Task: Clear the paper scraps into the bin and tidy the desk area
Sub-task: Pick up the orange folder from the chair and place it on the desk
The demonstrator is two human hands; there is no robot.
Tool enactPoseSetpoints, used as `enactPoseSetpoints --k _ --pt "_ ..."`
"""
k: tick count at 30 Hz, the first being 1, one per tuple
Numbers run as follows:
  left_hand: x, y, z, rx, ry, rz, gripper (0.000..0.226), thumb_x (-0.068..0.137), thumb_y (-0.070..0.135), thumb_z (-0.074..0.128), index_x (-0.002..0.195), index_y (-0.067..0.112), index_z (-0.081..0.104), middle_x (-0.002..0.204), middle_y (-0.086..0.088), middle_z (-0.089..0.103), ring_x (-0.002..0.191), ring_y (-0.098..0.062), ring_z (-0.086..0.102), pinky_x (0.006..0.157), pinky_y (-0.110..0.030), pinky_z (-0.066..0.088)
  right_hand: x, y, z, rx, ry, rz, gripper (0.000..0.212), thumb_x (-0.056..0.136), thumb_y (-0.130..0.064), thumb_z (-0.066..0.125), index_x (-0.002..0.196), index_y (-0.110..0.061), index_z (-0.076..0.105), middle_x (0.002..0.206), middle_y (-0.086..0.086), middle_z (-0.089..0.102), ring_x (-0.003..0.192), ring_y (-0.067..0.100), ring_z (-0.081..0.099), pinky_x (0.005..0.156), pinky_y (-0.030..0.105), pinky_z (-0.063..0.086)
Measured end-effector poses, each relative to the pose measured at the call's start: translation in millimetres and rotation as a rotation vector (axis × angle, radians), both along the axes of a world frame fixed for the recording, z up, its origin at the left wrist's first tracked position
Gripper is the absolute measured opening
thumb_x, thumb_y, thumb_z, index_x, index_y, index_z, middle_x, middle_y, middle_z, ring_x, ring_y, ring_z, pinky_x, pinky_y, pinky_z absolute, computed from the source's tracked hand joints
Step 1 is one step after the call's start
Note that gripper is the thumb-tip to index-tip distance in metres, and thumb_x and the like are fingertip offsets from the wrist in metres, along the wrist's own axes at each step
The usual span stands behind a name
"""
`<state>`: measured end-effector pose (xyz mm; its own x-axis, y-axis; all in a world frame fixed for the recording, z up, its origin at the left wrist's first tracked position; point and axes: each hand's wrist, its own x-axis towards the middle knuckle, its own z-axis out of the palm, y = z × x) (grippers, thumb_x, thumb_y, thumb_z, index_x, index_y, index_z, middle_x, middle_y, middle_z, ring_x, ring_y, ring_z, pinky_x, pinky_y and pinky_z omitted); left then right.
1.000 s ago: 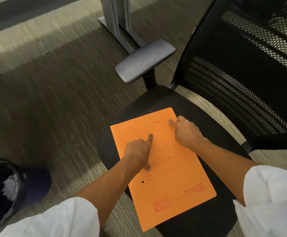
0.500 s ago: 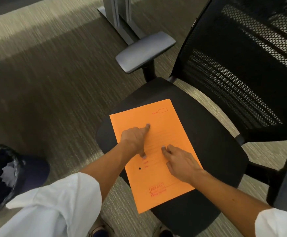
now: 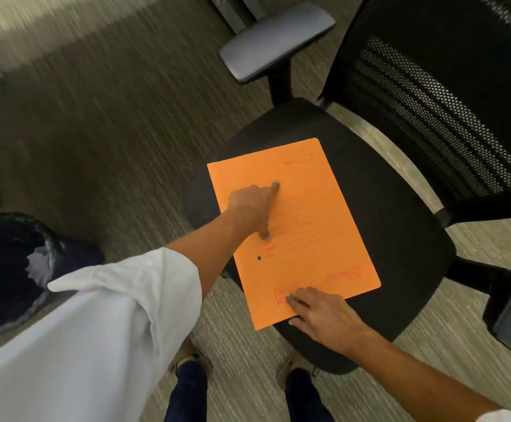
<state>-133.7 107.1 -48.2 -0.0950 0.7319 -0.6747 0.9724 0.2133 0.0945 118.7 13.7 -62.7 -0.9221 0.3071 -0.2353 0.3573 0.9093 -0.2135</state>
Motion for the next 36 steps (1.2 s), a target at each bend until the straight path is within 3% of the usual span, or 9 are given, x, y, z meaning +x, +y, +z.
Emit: enactPoseSetpoints --k 6,14,17,19,21,23,25,29,36 --pt "-1.2 -1.5 -2.9 0.051 -0.006 -0.002 0.135 0.058 0.049 0.092 0.157 0.031 0.002 0.125 -0.001 0.059 0.11 -0.026 0.06 0.07 -0.038 0.045 6.1 -19.3 -17.8 0.028 0.152 -0.001 0.035 0.058 -0.012 0.09 0.088 -0.014 0.073 0.08 -0.001 0.061 0.061 0.017 0.058 0.034 0.028 0.034" --pt "-2.2 -2.9 -2.9 0.069 -0.021 -0.002 0.135 0.054 0.051 0.092 0.156 0.031 0.006 0.119 0.0 0.06 0.104 -0.024 0.06 0.066 -0.035 0.043 12.6 -27.9 -21.4 -0.025 0.204 -0.037 0.024 0.064 -0.012 0.088 0.08 -0.018 0.072 0.075 -0.005 0.06 0.057 0.014 0.054 0.035 0.029 0.032" --pt "-1.9 -5.5 -2.9 0.05 -0.011 -0.001 0.134 0.058 0.053 0.09 0.156 0.032 0.002 0.104 0.0 0.058 0.087 -0.021 0.056 0.065 -0.034 0.044 11.1 -31.4 -12.9 -0.139 0.242 -0.151 0.015 0.076 -0.011 0.082 0.083 -0.019 0.072 0.077 -0.007 0.06 0.06 0.013 0.056 0.039 0.029 0.037" --pt "-2.8 -8.8 -2.4 0.069 -0.015 0.005 0.13 0.06 0.056 0.087 0.156 0.032 0.003 0.094 0.0 0.053 0.081 -0.02 0.052 0.063 -0.034 0.044 -1.5 -29.8 -0.9 -0.394 0.294 -0.517 0.01 0.084 -0.011 0.077 0.082 -0.02 0.073 0.078 -0.008 0.061 0.064 0.01 0.057 0.048 0.028 0.046" --pt "-9.1 -16.2 -2.2 0.153 -0.054 0.072 0.119 0.063 0.06 0.084 0.155 0.031 0.014 0.104 -0.002 0.058 0.086 -0.022 0.057 0.063 -0.035 0.045 -24.2 -23.1 12.0 -0.823 0.387 -1.041 0.008 0.087 -0.012 0.075 0.081 -0.018 0.076 0.075 -0.009 0.065 0.067 0.011 0.058 0.059 0.023 0.048" --pt "-19.1 -26.6 -0.1 0.268 -0.102 0.202 0.104 0.067 0.062 0.08 0.151 0.03 0.028 0.116 -0.004 0.062 0.099 -0.027 0.063 0.071 -0.039 0.05 -48.6 -14.8 24.4 -1.265 0.483 -1.464 0.003 0.086 -0.016 0.075 0.085 -0.017 0.078 0.072 -0.008 0.065 0.066 0.01 0.055 0.057 0.021 0.045" --pt "-38.5 -38.6 5.0 0.378 -0.106 0.322 0.087 0.072 0.06 0.077 0.144 0.028 0.039 0.114 -0.005 0.066 0.106 -0.029 0.064 0.08 -0.043 0.054 -74.6 -8.8 38.3 -1.612 0.54 -1.66 0.006 0.081 -0.019 0.076 0.084 -0.015 0.08 0.071 -0.003 0.062 0.064 0.008 0.053 0.052 0.02 0.045" --pt "-100.4 -68.9 17.8 0.504 -0.106 0.528 0.058 0.08 0.052 0.072 0.128 0.023 0.056 0.1 -0.006 0.071 0.098 -0.029 0.067 0.079 -0.041 0.058 -126.0 -13.2 71.4 -1.983 0.617 -1.616 0.009 0.075 -0.017 0.078 0.083 -0.017 0.082 0.074 -0.001 0.065 0.067 0.01 0.062 0.053 0.022 0.051" --pt "-195.1 -166.2 15.1 0.435 -0.091 0.813 0.04 0.081 0.046 0.072 0.111 0.02 0.067 0.093 -0.007 0.072 0.092 -0.029 0.068 0.08 -0.041 0.058 -207.1 -51.3 109.3 -2.166 0.484 -1.441 0.009 0.079 -0.02 0.073 0.083 -0.017 0.08 0.073 -0.003 0.065 0.071 0.01 0.068 0.055 0.025 0.053"
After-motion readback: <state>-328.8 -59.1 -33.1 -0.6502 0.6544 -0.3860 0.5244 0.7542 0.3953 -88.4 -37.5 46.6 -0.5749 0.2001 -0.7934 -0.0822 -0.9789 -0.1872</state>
